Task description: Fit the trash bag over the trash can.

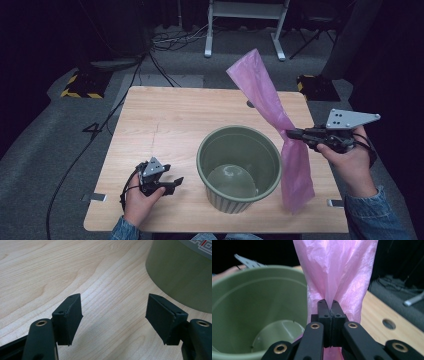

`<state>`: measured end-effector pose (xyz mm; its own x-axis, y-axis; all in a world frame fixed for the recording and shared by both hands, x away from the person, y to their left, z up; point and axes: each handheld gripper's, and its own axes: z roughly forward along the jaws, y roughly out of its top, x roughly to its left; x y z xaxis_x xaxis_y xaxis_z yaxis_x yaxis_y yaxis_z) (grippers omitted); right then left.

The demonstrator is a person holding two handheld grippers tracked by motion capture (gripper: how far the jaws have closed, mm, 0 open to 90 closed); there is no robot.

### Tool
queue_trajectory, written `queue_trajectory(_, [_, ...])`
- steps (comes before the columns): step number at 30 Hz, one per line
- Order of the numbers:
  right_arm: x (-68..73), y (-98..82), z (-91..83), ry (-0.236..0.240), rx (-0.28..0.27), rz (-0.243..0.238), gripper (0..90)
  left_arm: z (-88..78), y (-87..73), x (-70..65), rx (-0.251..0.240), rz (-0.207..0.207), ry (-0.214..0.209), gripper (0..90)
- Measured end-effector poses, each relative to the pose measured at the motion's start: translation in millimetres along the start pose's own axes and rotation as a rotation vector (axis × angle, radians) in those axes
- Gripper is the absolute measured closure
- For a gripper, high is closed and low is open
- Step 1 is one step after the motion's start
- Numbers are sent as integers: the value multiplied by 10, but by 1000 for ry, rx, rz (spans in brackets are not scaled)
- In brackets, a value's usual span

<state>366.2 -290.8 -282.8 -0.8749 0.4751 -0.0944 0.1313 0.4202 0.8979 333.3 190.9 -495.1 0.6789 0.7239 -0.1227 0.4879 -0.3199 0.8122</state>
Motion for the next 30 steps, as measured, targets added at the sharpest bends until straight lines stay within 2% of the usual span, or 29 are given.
queue_trajectory(10, [69, 177, -65, 66, -122, -35, 900, 31, -12, -5, 11, 2, -4, 292])
queue_trajectory(16, [143, 384, -54, 85, -183, -64, 900, 30, -19, 4, 11, -2, -4, 293])
queue_trajectory(18, [154, 421, -48, 86, -186, -66, 900, 37, -22, 2, 13, -6, -8, 292])
queue_trajectory(22, [212, 583, -20, 96, -192, -88, 900, 50, -22, -7, 18, 2, -11, 293])
queue_trajectory(23, [254, 683, -3, 102, -197, -104, 900, 52, -22, -9, 18, -1, -12, 292])
queue_trajectory(30, [355, 918, 69, 117, -216, -129, 900, 55, -29, -6, 19, -3, -12, 292])
